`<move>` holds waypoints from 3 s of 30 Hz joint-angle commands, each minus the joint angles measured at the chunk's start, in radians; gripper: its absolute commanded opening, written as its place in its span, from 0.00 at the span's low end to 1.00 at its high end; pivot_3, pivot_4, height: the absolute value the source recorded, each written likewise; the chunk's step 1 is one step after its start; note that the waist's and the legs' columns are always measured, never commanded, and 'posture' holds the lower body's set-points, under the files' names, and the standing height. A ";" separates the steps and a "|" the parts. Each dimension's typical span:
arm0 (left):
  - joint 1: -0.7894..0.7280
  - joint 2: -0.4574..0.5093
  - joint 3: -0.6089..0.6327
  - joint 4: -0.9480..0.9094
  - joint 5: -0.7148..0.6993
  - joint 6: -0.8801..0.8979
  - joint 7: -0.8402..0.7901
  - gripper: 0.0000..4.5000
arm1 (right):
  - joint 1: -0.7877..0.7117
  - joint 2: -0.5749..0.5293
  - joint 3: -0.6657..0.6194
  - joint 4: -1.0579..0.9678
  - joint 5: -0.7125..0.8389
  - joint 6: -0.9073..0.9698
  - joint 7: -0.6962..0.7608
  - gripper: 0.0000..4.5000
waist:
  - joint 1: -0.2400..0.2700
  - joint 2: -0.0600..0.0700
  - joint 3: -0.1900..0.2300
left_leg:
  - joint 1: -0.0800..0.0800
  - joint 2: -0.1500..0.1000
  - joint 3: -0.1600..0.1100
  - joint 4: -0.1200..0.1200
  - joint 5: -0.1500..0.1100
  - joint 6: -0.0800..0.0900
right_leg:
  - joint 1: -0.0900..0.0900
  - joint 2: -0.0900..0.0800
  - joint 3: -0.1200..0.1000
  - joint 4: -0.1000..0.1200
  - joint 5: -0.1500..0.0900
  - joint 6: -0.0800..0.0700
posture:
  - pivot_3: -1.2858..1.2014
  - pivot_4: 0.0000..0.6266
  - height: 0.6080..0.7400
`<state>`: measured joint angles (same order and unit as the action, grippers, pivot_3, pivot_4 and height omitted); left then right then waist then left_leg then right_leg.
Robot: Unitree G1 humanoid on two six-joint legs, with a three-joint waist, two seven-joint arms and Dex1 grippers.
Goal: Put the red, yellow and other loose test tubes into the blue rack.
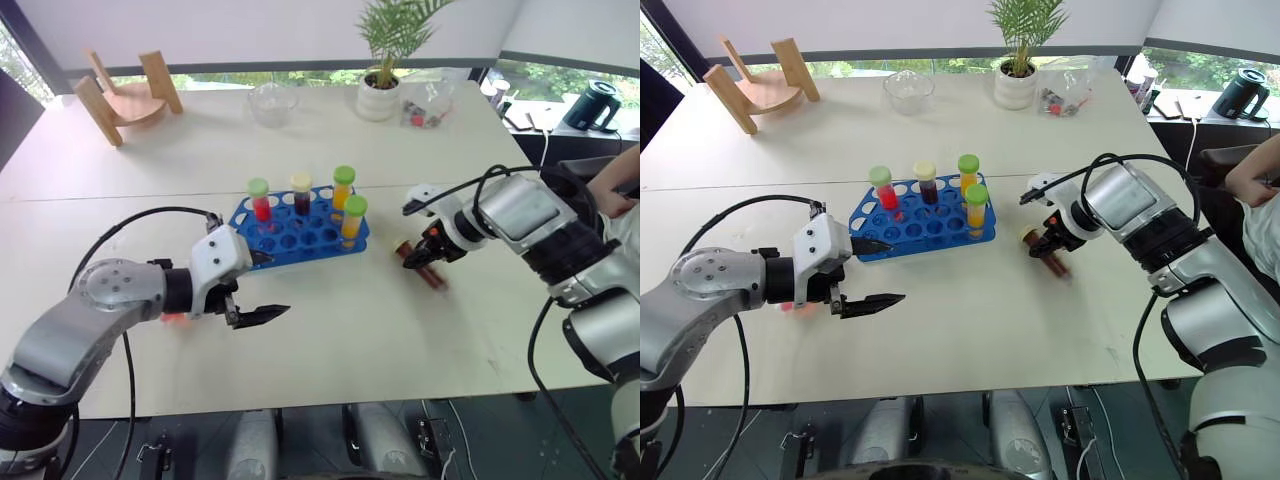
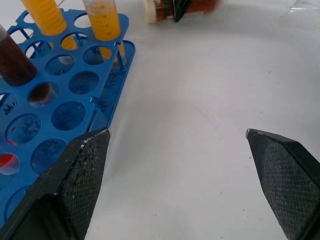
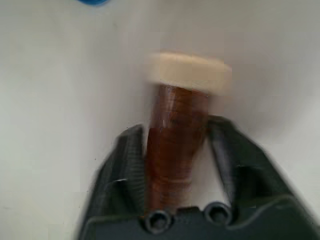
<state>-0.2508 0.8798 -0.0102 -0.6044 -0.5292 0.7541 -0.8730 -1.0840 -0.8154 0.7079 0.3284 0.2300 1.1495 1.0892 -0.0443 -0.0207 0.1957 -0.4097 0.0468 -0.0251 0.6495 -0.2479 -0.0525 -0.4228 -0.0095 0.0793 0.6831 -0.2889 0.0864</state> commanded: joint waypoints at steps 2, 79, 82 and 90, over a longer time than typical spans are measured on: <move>-0.059 -0.058 -0.007 0.035 -0.015 -0.026 0.009 1.00 | 0.108 -0.064 0.020 0.018 -0.085 -0.182 0.081 0.18 | 0.006 -0.002 -0.002 | 0.000 0.000 -0.001 0.000 0.000 0.000 | 0.002 0.000 -0.001 0.000 0.000 0.000 | 0.52 0.24 1.00; -0.165 0.158 0.080 0.376 0.022 -0.034 -0.213 1.00 | 0.684 0.871 -0.398 -0.196 -0.341 -1.220 -0.901 0.18 | -0.002 -0.003 -0.002 | 0.000 0.000 -0.004 -0.003 0.001 -0.002 | 0.001 0.000 -0.004 0.000 0.000 -0.001 | 0.52 0.24 1.00; -0.166 0.156 0.074 0.382 0.027 -0.038 -0.214 1.00 | 0.688 0.879 -0.395 -0.195 -0.327 -1.224 -0.891 0.18 | -0.002 -0.003 -0.002 | 0.000 0.000 -0.004 -0.003 0.001 -0.002 | 0.001 0.000 -0.004 0.000 0.000 -0.001 | 0.52 0.24 1.00; -0.167 0.161 0.083 0.394 0.027 -0.038 -0.225 1.00 | 0.718 0.899 -0.403 -0.221 -0.313 -1.210 -0.899 0.18 | -0.004 -0.003 -0.002 | 0.000 0.000 -0.004 -0.003 0.001 -0.002 | 0.001 0.000 -0.004 0.000 0.000 -0.001 | 0.52 0.24 1.00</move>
<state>-0.3984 1.0342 0.0541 -0.2099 -0.5033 0.7293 -1.0900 -0.3861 0.0686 0.2975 0.1207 -0.0853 -0.0717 0.1911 -0.0482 -0.0234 0.1938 -0.4093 0.0472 -0.0295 0.6464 -0.2468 -0.0548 -0.4216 -0.0091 0.0756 0.6834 -0.2890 0.0857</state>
